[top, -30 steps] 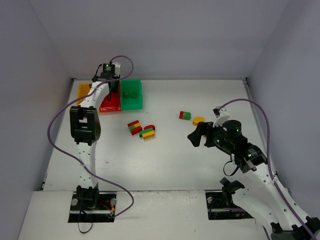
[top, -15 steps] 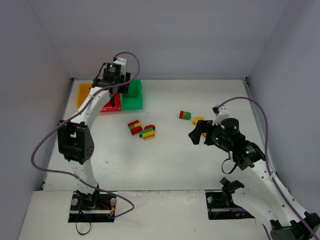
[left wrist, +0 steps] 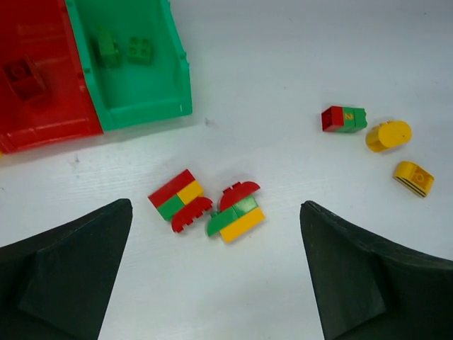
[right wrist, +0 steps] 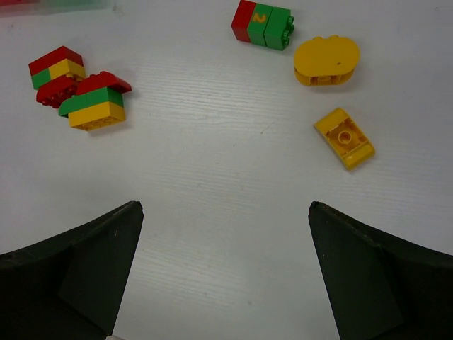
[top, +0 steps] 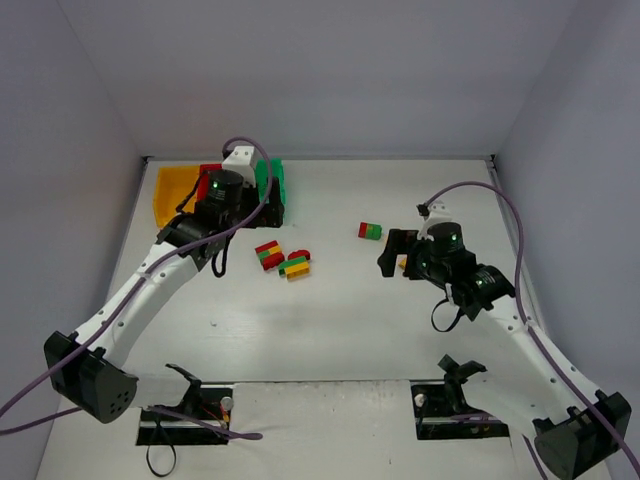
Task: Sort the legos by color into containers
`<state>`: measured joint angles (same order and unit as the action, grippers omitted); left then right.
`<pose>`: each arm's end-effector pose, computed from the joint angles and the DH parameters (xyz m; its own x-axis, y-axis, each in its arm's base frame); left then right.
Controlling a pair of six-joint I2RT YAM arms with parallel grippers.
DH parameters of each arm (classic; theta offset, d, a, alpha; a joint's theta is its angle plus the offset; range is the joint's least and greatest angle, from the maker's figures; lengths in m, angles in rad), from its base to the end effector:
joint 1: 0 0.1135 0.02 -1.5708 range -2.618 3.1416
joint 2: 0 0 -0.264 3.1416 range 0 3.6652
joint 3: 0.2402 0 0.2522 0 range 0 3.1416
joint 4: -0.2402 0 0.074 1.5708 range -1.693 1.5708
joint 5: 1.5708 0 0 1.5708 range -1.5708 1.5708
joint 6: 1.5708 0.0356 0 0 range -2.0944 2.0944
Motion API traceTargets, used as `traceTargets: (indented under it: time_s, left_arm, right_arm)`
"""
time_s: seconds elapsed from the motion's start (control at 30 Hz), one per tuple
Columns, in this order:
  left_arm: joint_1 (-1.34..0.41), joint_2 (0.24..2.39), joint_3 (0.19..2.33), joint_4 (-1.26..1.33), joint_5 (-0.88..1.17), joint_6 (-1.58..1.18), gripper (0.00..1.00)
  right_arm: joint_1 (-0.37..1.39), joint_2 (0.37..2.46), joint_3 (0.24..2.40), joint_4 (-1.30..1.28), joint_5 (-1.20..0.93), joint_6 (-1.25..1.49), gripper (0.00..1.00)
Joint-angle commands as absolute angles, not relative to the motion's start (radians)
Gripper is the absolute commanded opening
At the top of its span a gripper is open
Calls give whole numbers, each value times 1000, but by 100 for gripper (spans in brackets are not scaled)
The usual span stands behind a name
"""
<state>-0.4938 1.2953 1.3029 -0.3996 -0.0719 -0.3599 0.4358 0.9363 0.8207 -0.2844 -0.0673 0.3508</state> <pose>0.2600 -0.1370 0.3876 -0.4607 -0.1509 -0.8746 0.2693 0.9152 -0.2998 0.1936 0.0928 0.3148 -0.4956 0.1475 -0.8560 -0.3269 0.8813 0.3411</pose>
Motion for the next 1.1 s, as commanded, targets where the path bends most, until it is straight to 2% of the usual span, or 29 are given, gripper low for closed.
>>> traceTargets:
  time_s: [0.0,0.1,0.23,0.47,0.7,0.83,1.07]
  left_arm:
    - [-485,1224,1260,-269,26,-445,97]
    - [-483,1203,1201,-229,83,-482,97]
    - [-485,1235,1226,-323,78,-477,97]
    - [-483,1255,1218,-374,95,-466,97]
    - [-483,1289,1209,-402,140,-480,97]
    - [-486,1295,1207,-423,161,-480,97]
    - [-486,1261,1178,-443,175,-462,97]
  right_arm:
    - [440,974,887,-241,49,351,100]
    - [436,1014,897,-241,132,367,100]
    - [397,1092,907,-239,215,394,100]
    - [241,1274,885,-230,184,477,99]
    - [229,1422,882,-161,154,468,98]
    - [229,1466,876,-110,130,379,90]
    - [227,1532,871,-83,112,219,84]
